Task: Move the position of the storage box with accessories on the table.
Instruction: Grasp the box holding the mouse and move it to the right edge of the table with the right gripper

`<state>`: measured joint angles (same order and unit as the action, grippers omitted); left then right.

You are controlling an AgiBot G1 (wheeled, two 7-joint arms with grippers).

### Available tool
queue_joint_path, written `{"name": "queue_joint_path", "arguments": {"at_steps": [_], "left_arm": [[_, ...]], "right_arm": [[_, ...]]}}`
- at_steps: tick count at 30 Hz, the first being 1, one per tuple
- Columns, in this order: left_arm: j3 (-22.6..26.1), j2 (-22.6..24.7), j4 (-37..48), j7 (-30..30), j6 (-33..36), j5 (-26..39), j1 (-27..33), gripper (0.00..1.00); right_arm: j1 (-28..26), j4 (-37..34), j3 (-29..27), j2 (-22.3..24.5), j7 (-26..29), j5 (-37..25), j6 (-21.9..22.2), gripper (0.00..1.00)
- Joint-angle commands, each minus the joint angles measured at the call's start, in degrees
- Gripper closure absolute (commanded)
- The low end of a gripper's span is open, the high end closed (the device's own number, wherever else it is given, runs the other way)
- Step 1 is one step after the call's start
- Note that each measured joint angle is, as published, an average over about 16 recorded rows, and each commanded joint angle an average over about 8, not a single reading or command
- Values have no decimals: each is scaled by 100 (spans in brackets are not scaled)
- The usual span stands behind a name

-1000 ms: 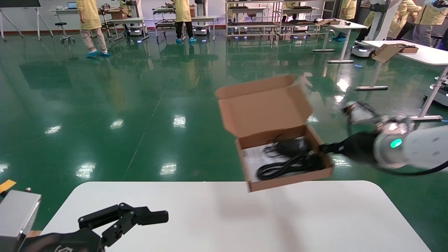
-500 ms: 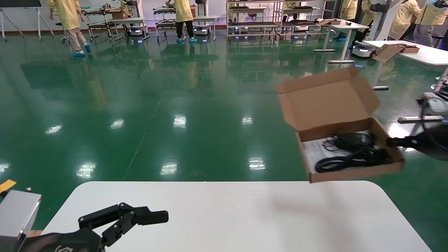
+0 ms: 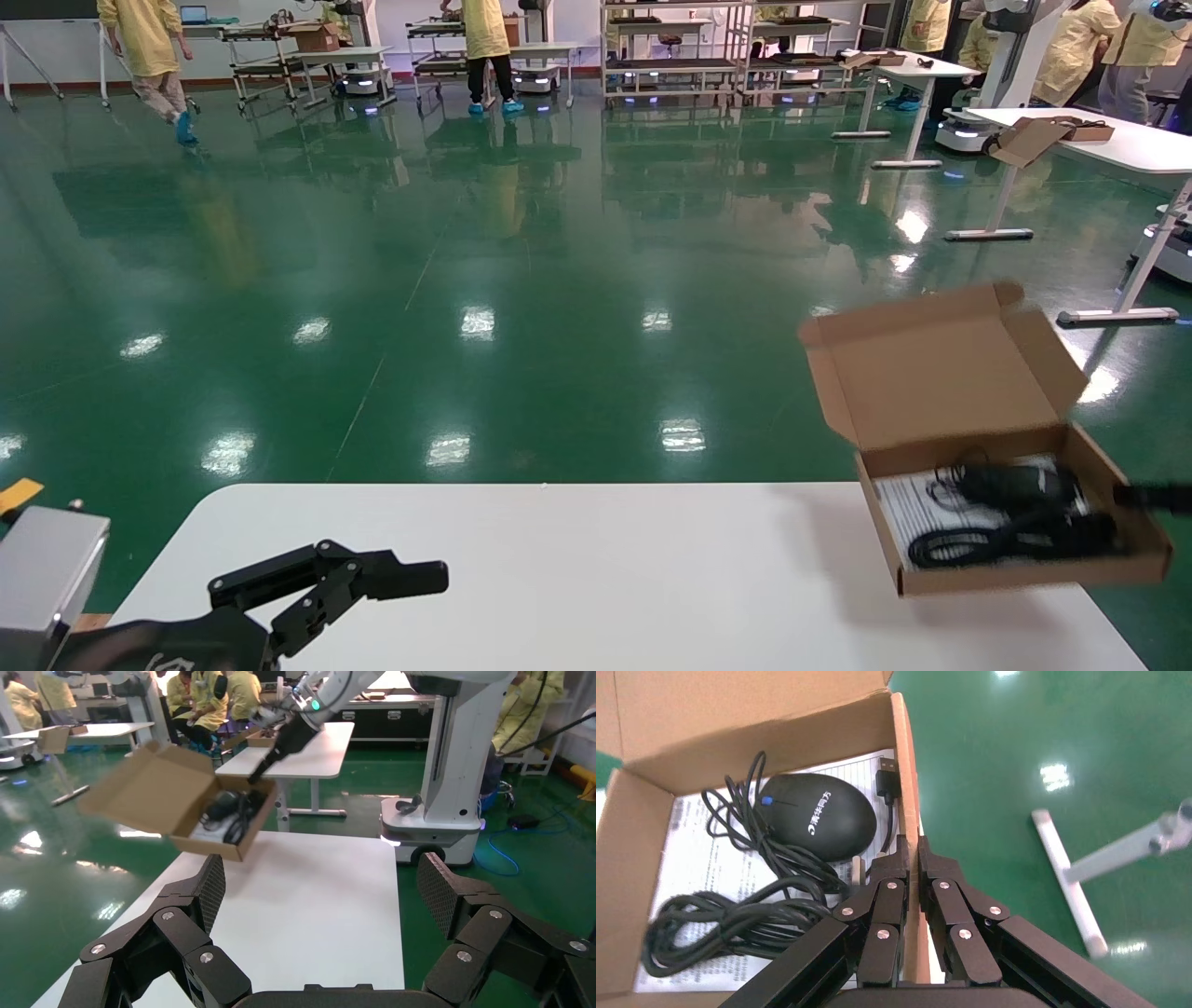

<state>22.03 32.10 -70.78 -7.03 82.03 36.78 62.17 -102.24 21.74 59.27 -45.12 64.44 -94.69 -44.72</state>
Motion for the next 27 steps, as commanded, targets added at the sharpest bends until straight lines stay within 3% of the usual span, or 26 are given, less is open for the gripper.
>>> {"name": "queue_joint_path", "arguments": {"at_steps": [1,10,21,27], "left_arm": [[0,0,0,0,0,0,0,0],[0,0,0,0,0,0,0,0],[0,0,0,0,0,0,0,0],[0,0,0,0,0,0,0,0]], "right_arm": [[143,-44,-34,81,-124,91,17,100],[920,-408,-373,85,-872,744,435,100],[1662,-798,-1016,-317,-2338,1644,1622,100],[1867,-1041,-1291,-531,-2966,1989,2038,100]]}}
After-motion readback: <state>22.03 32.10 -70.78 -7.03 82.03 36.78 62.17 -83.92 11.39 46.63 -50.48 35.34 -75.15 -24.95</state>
